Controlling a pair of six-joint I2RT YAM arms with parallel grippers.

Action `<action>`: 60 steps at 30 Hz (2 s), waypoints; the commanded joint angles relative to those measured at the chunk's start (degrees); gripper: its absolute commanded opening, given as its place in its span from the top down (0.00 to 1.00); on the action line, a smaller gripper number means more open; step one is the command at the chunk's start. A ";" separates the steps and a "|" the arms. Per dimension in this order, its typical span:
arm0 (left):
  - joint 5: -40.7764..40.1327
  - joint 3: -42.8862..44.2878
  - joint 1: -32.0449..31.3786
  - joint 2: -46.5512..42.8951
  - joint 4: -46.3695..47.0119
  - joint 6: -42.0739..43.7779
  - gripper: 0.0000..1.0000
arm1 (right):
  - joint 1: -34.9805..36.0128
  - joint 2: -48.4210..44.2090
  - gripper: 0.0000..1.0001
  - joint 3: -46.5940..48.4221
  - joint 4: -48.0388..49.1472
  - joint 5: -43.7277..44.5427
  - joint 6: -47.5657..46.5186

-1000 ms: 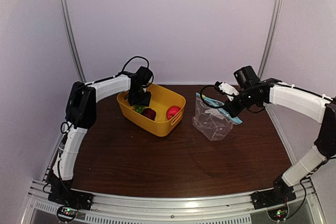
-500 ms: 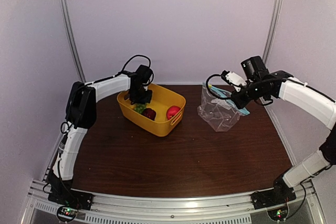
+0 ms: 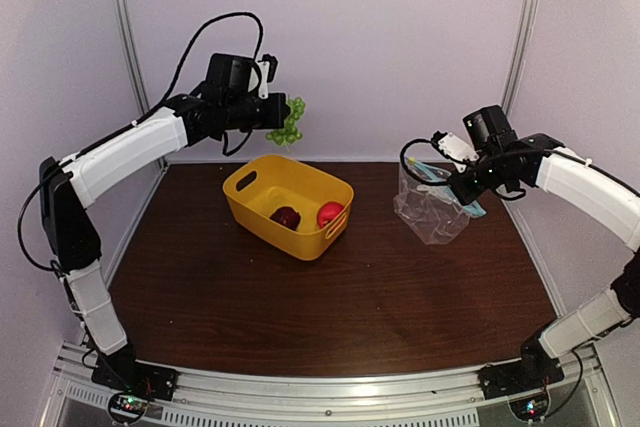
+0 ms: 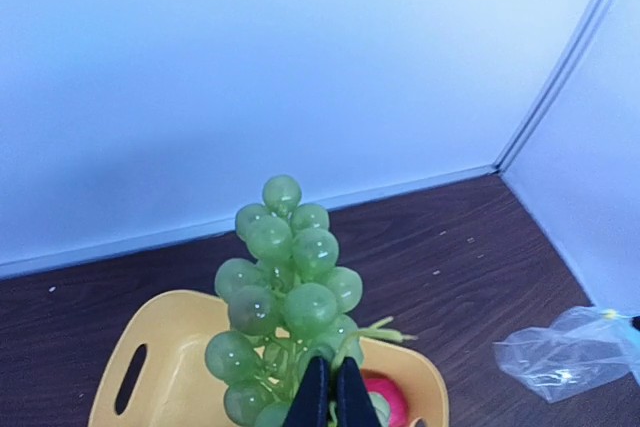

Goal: Place the food in the zip-top bag and seal the zipper
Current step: Pick up the fake fruit from the bin, then place the fake fruit at the center of the board, then pick up the fake fruit at the center of the board.

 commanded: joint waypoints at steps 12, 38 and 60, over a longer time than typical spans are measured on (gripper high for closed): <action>14.14 -17.10 -10.81 -6.96 17.46 -9.35 1.00 | -0.39 -0.83 1.00 -1.21 0.92 4.47 4.47; 12.13 -32.39 -22.89 -3.95 0.00 7.88 1.00 | -1.05 2.68 1.00 -0.71 -5.27 7.61 -7.88; 11.95 -23.42 -22.91 10.34 -14.11 6.27 0.49 | 0.95 -0.09 1.00 -5.33 -4.81 2.79 -4.65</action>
